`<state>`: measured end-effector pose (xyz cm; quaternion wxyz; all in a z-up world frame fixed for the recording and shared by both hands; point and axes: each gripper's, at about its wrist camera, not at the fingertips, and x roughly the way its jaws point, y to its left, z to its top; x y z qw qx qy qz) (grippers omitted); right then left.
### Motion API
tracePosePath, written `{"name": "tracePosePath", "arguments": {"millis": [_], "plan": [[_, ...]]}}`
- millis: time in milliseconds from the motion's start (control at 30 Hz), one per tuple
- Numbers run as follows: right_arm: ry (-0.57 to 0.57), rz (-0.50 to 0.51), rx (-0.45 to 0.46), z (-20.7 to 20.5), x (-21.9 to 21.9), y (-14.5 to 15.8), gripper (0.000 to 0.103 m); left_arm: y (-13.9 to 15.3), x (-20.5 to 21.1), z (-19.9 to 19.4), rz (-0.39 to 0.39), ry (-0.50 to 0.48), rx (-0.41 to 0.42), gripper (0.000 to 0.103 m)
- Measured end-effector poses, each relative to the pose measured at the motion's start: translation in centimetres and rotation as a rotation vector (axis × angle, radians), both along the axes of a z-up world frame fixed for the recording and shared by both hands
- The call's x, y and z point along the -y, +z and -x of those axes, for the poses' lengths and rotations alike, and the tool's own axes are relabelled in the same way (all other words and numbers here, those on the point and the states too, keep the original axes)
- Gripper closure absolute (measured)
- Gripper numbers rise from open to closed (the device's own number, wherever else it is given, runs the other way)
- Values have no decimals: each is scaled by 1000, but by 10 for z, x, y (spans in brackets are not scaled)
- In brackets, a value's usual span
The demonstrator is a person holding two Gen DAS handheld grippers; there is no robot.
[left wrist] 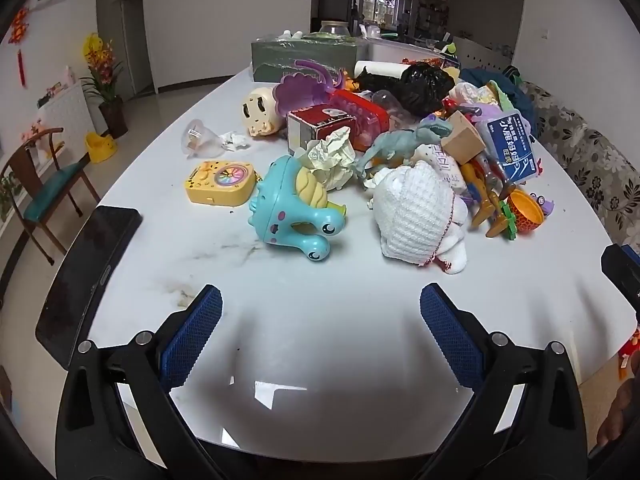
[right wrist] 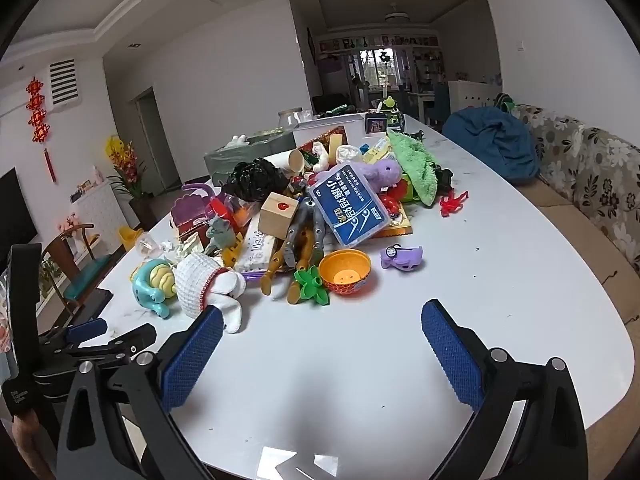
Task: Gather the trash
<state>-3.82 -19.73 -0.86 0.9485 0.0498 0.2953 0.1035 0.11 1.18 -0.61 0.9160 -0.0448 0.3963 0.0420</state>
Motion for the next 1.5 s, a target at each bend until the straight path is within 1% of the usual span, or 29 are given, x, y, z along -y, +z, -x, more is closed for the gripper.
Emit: {"name": "tracePosePath", "arguments": {"millis": [133, 300, 467, 767, 1500], "plan": [[3, 4, -5, -1, -3, -1, 5, 0, 3, 1, -15, -2, 2, 6], [3, -4, -15, -2, -2, -3, 5, -2, -1, 3, 6, 0, -10, 6], [4, -3, -17, -2, -3, -5, 5, -5, 1, 1, -4, 4, -13, 6], [7, -4, -27, -4, -5, -9, 5, -10, -1, -1, 4, 2, -23, 6], [12, -16, -35, -2, -5, -12, 5, -12, 2, 1, -1, 6, -23, 6]]}}
